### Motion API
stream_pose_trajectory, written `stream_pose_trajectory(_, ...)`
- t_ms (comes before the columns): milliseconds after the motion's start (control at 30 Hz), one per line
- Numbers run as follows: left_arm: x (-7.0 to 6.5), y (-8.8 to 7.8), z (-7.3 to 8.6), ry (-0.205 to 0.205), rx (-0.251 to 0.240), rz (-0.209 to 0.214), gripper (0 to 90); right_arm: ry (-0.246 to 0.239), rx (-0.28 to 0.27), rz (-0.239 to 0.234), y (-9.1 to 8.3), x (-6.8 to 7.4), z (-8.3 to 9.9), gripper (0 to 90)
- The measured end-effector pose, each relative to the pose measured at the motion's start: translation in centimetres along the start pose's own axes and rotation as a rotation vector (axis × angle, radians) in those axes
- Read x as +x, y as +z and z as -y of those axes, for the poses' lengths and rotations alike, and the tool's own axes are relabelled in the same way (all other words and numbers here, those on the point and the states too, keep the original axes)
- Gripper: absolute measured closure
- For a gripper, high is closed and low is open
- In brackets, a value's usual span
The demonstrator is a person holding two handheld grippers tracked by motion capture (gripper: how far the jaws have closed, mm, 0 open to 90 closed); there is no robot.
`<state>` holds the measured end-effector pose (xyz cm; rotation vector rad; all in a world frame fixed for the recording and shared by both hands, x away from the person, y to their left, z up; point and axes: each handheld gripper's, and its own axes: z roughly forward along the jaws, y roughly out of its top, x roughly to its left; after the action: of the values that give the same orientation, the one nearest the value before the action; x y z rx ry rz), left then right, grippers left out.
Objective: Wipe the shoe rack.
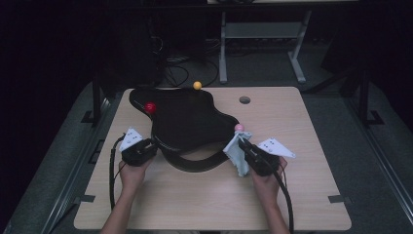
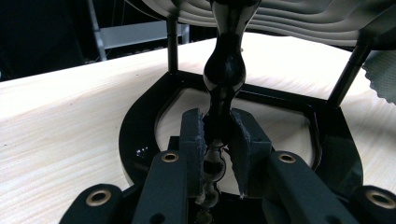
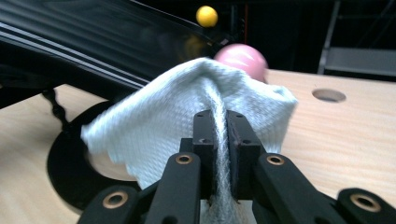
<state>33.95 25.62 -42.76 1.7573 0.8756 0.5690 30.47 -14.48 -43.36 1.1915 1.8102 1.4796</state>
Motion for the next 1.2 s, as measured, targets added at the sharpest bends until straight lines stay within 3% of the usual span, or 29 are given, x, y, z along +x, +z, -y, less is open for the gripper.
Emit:
stream_pose_trajectory(200, 0.1, 0.3, -0.1, 0.004, 0.002, 0.001, 75.6, 0.03, 0.054, 0.026, 1.5, -1.7, 0.2, 83.1)
stream_pose_trajectory(300, 0.2, 0.4, -0.2, 0.003, 0.001, -0.003, 75.6, 0.025, 0.047, 0.009, 1.4, -1.5, 0.2, 83.1)
stream_pose_trajectory(433, 0.4, 0.4, -0.2, 0.008, 0.004, -0.006, 75.6, 0.012, 0.01, -0.049, 0.9, -0.2, 0.2, 83.2)
stream_pose_trajectory(500, 0.4, 0.4, -0.2, 0.007, 0.005, -0.005, 75.6, 0.011, 0.014, -0.031, 0.9, -0.4, 0.2, 83.2)
stream_pose_trajectory(633, 0.4, 0.3, -0.1, 0.007, 0.0, -0.005, 75.6, 0.062, 0.038, 0.015, 1.3, -2.2, 0.3, 83.3)
stream_pose_trajectory(833, 1.1, -0.1, 0.0, 0.004, 0.001, -0.02, 75.5, 0.075, 0.064, 0.012, 2.1, -2.6, 0.6, 83.3)
stream_pose_trajectory(1200, 1.4, -0.4, 0.0, 0.004, 0.005, -0.022, 75.5, 0.047, 0.005, -0.099, 1.7, 0.3, -0.1, 83.4)
